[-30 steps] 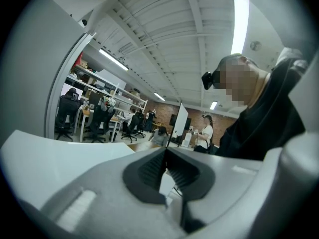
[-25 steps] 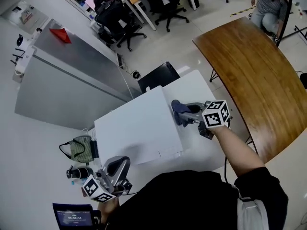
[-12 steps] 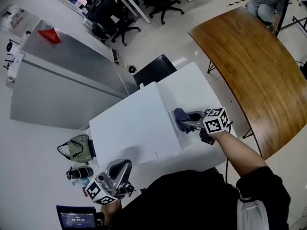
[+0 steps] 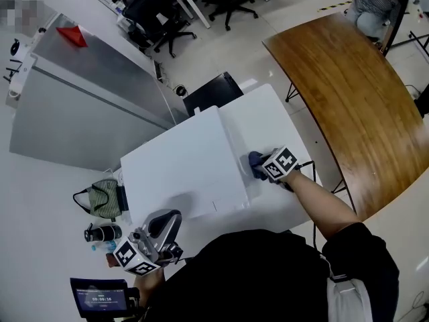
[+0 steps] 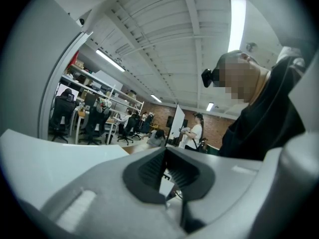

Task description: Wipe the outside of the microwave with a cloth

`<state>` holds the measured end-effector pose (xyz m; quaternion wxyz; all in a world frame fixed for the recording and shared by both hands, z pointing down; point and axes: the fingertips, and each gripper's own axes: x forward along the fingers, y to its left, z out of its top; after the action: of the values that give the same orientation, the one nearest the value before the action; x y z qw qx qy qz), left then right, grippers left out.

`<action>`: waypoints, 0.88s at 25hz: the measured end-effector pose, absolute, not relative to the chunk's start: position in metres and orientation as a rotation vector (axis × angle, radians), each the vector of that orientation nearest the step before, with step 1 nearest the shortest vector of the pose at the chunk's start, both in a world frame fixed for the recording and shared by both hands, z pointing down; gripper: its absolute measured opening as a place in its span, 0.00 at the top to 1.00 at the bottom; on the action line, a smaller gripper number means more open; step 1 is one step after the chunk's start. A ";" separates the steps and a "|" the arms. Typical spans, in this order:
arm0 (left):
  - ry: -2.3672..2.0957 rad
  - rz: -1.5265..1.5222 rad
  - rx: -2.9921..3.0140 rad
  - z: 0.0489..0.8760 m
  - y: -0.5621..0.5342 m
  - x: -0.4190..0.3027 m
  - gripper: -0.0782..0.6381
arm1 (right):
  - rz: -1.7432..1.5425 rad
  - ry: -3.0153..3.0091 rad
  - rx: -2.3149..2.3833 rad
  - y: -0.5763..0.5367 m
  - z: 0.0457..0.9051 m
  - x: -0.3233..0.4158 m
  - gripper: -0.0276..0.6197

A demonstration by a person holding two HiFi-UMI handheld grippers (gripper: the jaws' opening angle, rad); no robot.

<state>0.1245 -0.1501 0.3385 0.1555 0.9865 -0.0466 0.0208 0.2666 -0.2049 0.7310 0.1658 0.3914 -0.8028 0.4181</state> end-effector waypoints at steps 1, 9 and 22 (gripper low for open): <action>-0.121 0.049 2.845 0.333 -0.150 0.124 0.88 | 1.187 -2.263 1.108 -0.202 0.734 0.265 0.82; -0.074 -0.032 2.924 0.301 -0.148 0.122 0.88 | 1.115 -2.964 1.174 -0.182 0.515 0.268 0.82; -0.139 0.064 2.783 0.344 -0.149 0.127 0.88 | 1.373 -2.777 1.181 -0.176 0.633 0.260 0.82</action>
<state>0.1270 -0.1487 0.3439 0.1762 0.9829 -0.0489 0.0225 0.2599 -0.1758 0.6330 -0.0868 0.3547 -0.8346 0.4125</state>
